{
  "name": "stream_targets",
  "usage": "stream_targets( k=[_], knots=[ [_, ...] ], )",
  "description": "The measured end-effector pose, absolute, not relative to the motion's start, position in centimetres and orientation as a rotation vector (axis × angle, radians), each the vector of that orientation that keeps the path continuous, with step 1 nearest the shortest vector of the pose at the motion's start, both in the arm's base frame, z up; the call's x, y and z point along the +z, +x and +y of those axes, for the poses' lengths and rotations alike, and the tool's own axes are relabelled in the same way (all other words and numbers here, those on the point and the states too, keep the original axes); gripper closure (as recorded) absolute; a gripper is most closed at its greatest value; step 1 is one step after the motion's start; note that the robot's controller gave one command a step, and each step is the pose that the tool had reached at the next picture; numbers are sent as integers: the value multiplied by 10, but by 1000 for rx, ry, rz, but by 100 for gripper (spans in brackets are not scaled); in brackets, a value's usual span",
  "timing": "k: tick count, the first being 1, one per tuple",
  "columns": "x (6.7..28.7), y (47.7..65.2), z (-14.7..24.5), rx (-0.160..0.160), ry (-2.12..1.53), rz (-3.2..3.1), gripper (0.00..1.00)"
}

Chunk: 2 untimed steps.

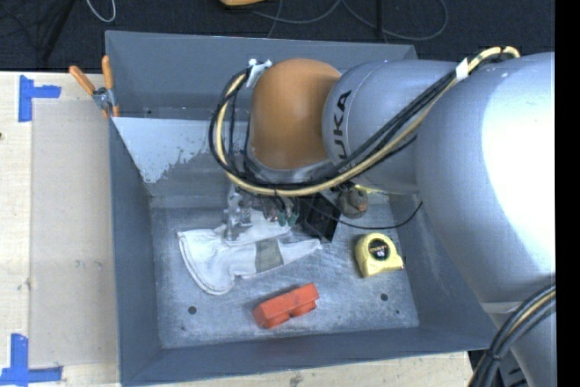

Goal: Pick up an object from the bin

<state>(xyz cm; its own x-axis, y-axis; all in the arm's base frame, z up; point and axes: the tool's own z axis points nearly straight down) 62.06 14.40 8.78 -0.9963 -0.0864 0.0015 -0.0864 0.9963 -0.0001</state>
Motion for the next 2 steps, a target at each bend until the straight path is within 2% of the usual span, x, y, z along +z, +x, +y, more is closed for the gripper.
stream_targets(
  k=[1, 2],
  knots=[
    [88, 621, 144, 0, 134, -3137, 100],
    [135, 616, 144, 2, 152, -3130, 100]
  ],
)
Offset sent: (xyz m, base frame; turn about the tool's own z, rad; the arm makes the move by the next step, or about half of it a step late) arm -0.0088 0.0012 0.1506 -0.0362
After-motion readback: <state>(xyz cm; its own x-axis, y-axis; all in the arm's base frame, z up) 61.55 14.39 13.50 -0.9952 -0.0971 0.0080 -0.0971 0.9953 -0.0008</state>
